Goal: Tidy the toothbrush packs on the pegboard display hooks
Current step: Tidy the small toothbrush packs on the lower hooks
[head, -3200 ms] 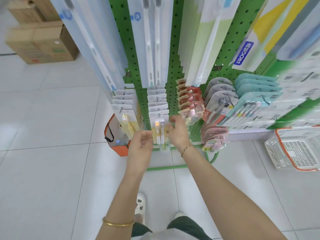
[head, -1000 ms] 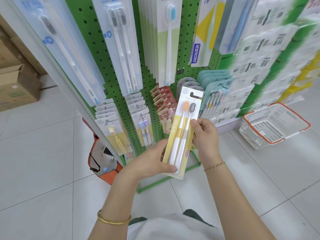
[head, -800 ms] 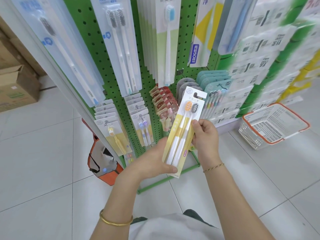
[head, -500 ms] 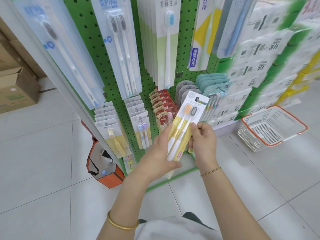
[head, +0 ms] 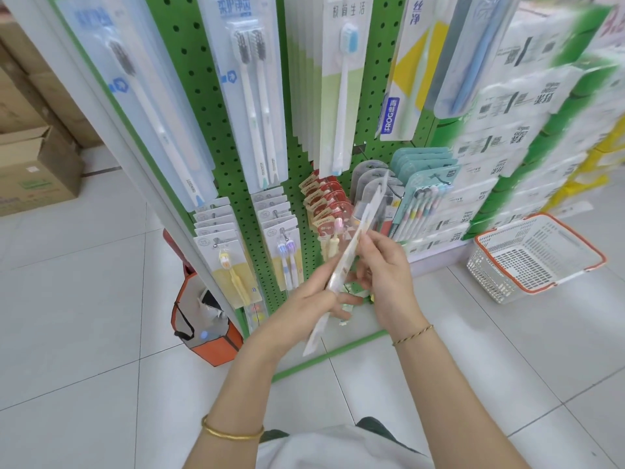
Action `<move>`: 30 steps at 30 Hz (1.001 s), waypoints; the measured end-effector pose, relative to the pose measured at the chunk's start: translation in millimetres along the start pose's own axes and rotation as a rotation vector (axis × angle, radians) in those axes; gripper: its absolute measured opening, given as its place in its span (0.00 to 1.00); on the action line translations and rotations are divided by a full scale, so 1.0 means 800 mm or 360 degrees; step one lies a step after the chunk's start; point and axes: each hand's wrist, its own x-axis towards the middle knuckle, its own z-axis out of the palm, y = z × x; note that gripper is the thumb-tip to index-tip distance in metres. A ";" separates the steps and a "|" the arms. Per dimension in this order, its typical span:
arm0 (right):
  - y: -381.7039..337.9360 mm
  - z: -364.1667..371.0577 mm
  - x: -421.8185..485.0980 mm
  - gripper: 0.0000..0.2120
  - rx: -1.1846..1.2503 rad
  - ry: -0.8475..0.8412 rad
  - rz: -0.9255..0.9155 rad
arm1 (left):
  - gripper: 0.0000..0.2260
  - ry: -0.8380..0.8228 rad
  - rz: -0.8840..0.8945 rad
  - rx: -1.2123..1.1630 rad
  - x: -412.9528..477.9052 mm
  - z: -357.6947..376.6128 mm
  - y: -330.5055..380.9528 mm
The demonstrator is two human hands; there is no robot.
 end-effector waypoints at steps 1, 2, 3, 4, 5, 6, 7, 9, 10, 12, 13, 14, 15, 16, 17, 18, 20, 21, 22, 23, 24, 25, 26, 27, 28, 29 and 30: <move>-0.001 0.001 0.000 0.10 0.0010 -0.0008 -0.0006 | 0.28 -0.0010 -0.0014 -0.0014 -0.002 0.000 0.000; -0.003 0.000 -0.001 0.08 0.0020 -0.0004 -0.0015 | 0.24 -0.0005 -0.0043 -0.0011 -0.003 -0.001 0.000; -0.005 -0.001 -0.002 0.07 0.0033 0.0000 -0.0023 | 0.19 0.0007 -0.0087 0.0014 -0.004 -0.002 0.000; -0.007 -0.001 -0.004 0.07 0.0051 -0.0009 -0.0032 | 0.15 0.0022 -0.0122 0.0075 -0.003 -0.004 -0.002; -0.007 -0.003 -0.004 0.07 0.0068 -0.0023 -0.0037 | 0.12 0.0041 -0.0138 0.0145 -0.001 -0.006 -0.006; -0.007 -0.004 -0.005 0.06 0.0077 -0.0042 -0.0045 | 0.10 0.0075 -0.0140 0.0202 0.001 -0.007 -0.009; -0.007 -0.006 -0.005 0.06 0.0067 -0.0057 -0.0059 | 0.08 0.0136 -0.0134 0.0231 0.004 -0.008 -0.009; -0.008 -0.009 -0.007 0.05 0.0009 -0.0104 -0.0098 | 0.07 0.0313 -0.0115 0.0252 0.010 -0.009 -0.005; -0.008 -0.010 -0.008 0.05 -0.0035 -0.0143 -0.0117 | 0.09 0.0413 -0.0096 0.0254 0.014 -0.011 -0.001; -0.008 -0.010 -0.011 0.05 -0.0124 -0.0240 -0.0146 | 0.11 0.0587 -0.0007 0.0209 0.022 -0.013 0.012; -0.007 -0.010 -0.012 0.05 -0.0149 -0.0275 -0.0140 | 0.10 0.0664 0.0048 0.0163 0.027 -0.015 0.018; -0.006 -0.011 -0.012 0.05 -0.0156 -0.0308 -0.0127 | 0.09 0.0738 0.0099 0.0122 0.030 -0.017 0.025; -0.005 -0.011 -0.013 0.05 -0.0171 -0.0335 -0.0123 | 0.10 0.0803 0.0143 0.0084 0.033 -0.019 0.031; -0.005 -0.011 -0.014 0.05 -0.0194 -0.0364 -0.0127 | 0.10 0.0855 0.0179 0.0046 0.035 -0.020 0.037; -0.005 -0.011 -0.014 0.05 -0.0223 -0.0389 -0.0133 | 0.10 0.0904 0.0201 0.0001 0.037 -0.021 0.042; -0.005 -0.010 -0.015 0.06 -0.0244 -0.0411 -0.0134 | 0.10 0.0943 0.0209 -0.0053 0.038 -0.022 0.046; -0.007 -0.009 -0.016 0.07 -0.0247 -0.0458 -0.0126 | 0.09 0.0992 0.0200 -0.0128 0.040 -0.021 0.050; -0.008 -0.008 -0.017 0.07 -0.0246 -0.0477 -0.0123 | 0.09 0.1002 0.0202 -0.0146 0.040 -0.021 0.051; -0.008 -0.008 -0.017 0.07 -0.0257 -0.0487 -0.0126 | 0.08 0.1003 0.0205 -0.0158 0.040 -0.021 0.050; -0.008 -0.007 -0.018 0.07 -0.0270 -0.0487 -0.0124 | 0.07 0.0998 0.0212 -0.0160 0.040 -0.020 0.049; -0.008 -0.007 -0.018 0.07 -0.0276 -0.0474 -0.0118 | 0.06 0.0987 0.0217 -0.0157 0.040 -0.020 0.048; -0.008 -0.007 -0.018 0.06 -0.0272 -0.0451 -0.0114 | 0.07 0.0970 0.0220 -0.0143 0.039 -0.020 0.045; -0.007 -0.007 -0.018 0.06 -0.0266 -0.0419 -0.0119 | 0.08 0.0939 0.0214 -0.0125 0.038 -0.020 0.042; -0.006 -0.008 -0.018 0.05 -0.0252 -0.0384 -0.0128 | 0.10 0.0888 0.0200 -0.0089 0.038 -0.021 0.036; -0.006 -0.008 -0.017 0.05 -0.0232 -0.0340 -0.0141 | 0.12 0.0806 0.0177 -0.0028 0.037 -0.021 0.031; -0.007 -0.010 -0.015 0.04 -0.0207 -0.0293 -0.0149 | 0.13 0.0710 0.0142 0.0073 0.036 -0.021 0.025; -0.008 -0.011 -0.014 0.04 -0.0180 -0.0243 -0.0157 | 0.14 0.0599 0.0112 0.0175 0.035 -0.020 0.018</move>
